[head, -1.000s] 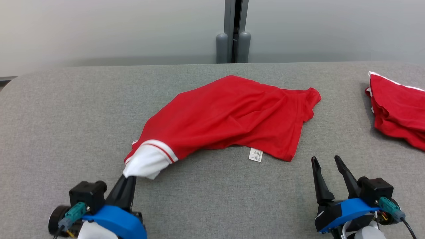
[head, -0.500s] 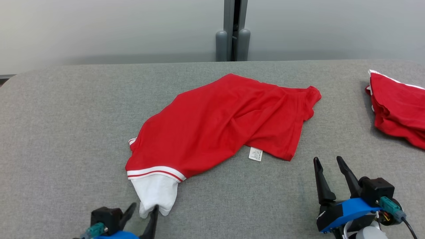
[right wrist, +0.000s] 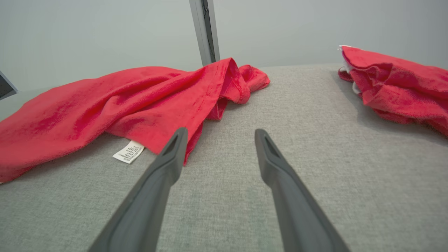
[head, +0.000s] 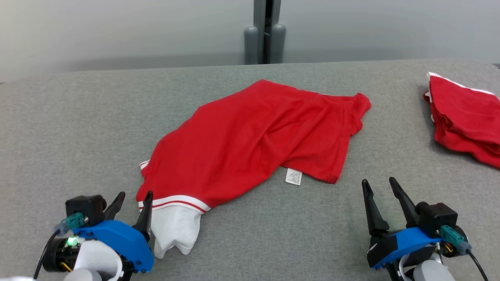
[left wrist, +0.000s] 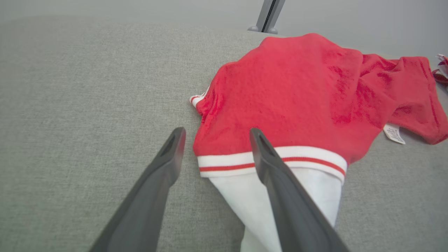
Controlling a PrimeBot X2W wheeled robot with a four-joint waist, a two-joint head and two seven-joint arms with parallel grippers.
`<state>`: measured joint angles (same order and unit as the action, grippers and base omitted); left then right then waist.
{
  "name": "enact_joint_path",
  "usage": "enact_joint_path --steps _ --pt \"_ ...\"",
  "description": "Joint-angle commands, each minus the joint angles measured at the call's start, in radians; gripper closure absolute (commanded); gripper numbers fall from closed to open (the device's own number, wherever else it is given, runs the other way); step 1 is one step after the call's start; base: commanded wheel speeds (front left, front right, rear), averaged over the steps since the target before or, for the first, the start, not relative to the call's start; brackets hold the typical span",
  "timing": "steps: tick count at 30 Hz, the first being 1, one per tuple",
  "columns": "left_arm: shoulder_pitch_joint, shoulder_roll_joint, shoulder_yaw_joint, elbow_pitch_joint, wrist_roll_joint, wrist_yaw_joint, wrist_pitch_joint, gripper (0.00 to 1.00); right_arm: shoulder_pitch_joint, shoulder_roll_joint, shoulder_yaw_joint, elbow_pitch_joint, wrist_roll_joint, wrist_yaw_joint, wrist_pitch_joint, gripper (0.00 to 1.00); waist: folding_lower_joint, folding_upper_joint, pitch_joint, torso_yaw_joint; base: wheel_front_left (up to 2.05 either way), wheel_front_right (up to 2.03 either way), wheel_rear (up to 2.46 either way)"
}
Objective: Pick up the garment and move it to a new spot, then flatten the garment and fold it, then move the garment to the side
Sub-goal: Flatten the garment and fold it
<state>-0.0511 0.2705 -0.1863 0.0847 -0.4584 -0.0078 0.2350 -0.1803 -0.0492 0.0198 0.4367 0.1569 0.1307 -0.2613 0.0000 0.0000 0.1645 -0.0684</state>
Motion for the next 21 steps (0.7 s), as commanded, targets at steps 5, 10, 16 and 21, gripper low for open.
enact_joint_path --steps 5,10,16,21 --pt "-0.127 0.018 -0.021 0.184 0.015 -0.023 0.034 0.00 -0.021 -0.002 -0.002 0.002 -0.016 0.000 -0.006 0.00 0.0000 0.0000 0.029 -0.036 0.00 0.00 0.00" --pt "-0.195 0.033 -0.056 0.307 0.052 -0.028 0.050 0.00 -0.026 -0.002 -0.006 -0.001 -0.020 0.000 -0.006 0.00 0.0000 0.0000 0.048 -0.053 0.00 0.00 0.00" --pt "-0.226 0.007 -0.082 0.375 0.047 -0.054 0.025 0.73 -0.030 -0.002 -0.012 -0.003 -0.018 0.000 -0.006 0.00 0.0000 0.0000 0.053 -0.054 0.00 0.00 0.00" --pt "-0.252 -0.011 -0.096 0.386 0.061 -0.060 -0.065 1.00 -0.019 -0.002 -0.013 -0.004 -0.018 0.000 -0.006 0.00 0.0000 0.0000 0.036 -0.033 0.00 0.00 0.00"
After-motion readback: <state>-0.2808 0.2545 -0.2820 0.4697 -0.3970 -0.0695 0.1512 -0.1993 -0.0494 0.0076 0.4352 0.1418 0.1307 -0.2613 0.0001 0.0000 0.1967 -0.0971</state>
